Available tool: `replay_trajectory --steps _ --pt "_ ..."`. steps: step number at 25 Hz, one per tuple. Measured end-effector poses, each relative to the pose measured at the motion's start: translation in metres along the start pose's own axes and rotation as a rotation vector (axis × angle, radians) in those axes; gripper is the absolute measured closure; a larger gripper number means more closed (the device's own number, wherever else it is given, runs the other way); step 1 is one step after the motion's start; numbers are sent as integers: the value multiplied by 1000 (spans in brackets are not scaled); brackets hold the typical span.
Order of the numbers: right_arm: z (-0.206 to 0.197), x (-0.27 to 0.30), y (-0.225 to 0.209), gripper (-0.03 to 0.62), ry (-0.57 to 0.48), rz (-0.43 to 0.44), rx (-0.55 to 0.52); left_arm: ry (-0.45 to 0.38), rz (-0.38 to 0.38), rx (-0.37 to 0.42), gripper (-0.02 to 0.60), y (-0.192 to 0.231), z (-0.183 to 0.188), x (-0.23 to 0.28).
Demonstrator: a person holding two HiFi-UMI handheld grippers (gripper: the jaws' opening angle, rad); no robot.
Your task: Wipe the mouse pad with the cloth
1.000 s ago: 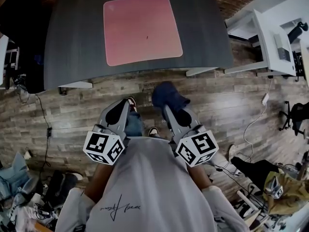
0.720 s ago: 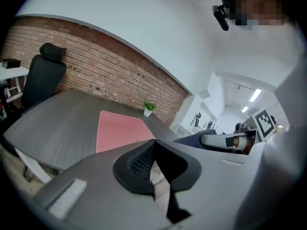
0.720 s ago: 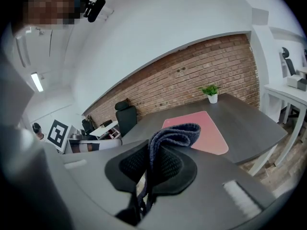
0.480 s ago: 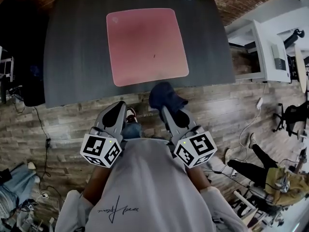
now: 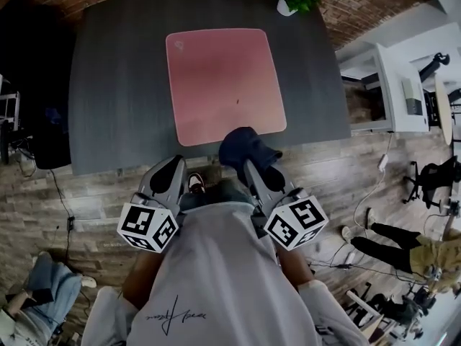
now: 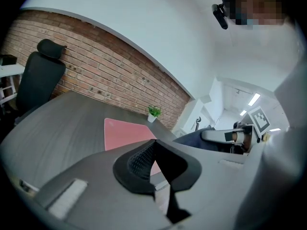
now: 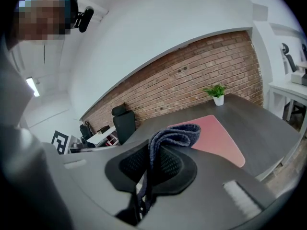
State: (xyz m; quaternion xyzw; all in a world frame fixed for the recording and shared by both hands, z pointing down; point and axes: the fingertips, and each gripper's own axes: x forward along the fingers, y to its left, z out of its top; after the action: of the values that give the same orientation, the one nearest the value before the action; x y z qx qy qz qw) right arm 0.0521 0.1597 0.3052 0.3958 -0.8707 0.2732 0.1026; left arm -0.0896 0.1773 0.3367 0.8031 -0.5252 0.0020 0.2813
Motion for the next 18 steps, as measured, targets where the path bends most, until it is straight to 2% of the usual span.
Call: replay_trajectory --steps 7,18 --pt "9 11 -9 565 -8 -14 2 -6 -5 -3 566 2 9 7" --pt "53 59 -71 565 -45 -14 44 13 44 0 566 25 34 57"
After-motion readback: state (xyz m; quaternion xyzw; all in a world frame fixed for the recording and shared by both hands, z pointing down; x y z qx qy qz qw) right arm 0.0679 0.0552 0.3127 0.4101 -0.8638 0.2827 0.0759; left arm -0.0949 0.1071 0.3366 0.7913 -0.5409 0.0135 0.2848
